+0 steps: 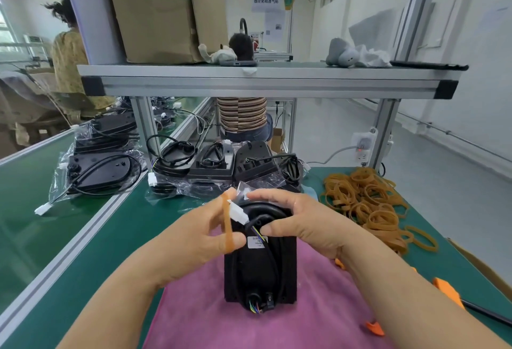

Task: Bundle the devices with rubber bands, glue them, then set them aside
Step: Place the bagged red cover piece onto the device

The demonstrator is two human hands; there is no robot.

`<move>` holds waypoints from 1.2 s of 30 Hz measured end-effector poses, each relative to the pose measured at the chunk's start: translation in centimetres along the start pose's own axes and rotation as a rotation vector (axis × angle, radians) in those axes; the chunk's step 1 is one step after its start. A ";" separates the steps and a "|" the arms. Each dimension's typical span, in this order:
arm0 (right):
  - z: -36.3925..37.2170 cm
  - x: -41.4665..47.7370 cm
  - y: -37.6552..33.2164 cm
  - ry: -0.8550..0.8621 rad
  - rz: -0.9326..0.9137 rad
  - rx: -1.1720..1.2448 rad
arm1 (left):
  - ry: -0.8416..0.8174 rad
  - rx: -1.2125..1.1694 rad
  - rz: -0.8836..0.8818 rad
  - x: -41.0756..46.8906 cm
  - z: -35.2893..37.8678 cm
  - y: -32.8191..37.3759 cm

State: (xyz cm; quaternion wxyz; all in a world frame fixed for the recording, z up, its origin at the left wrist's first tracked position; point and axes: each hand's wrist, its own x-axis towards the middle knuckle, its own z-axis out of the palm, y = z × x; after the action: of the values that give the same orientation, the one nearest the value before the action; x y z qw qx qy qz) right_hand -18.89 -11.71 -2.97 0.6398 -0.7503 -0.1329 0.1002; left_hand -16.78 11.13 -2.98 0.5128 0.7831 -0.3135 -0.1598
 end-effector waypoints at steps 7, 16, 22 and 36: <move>0.0 -0.8 -0.1 -0.018 -0.031 -0.016 | 0.240 0.188 -0.038 0.9 2.3 0.6; 0.2 -1.7 -2.0 -0.020 -0.025 -0.268 | 0.383 0.174 0.045 0.5 2.9 0.0; 3.5 -0.6 -6.1 0.380 -0.135 -0.805 | 0.381 0.210 0.121 0.4 2.9 0.0; 6.3 2.3 -6.9 0.282 0.126 -0.922 | 0.422 0.179 0.091 0.4 3.1 -0.1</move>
State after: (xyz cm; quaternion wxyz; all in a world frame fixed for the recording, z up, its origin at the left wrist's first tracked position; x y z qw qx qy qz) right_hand -19.25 -4.03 2.82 0.2454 -0.9684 -0.0299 -0.0332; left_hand -18.24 8.68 -4.33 0.5024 0.8264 -0.2472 0.0592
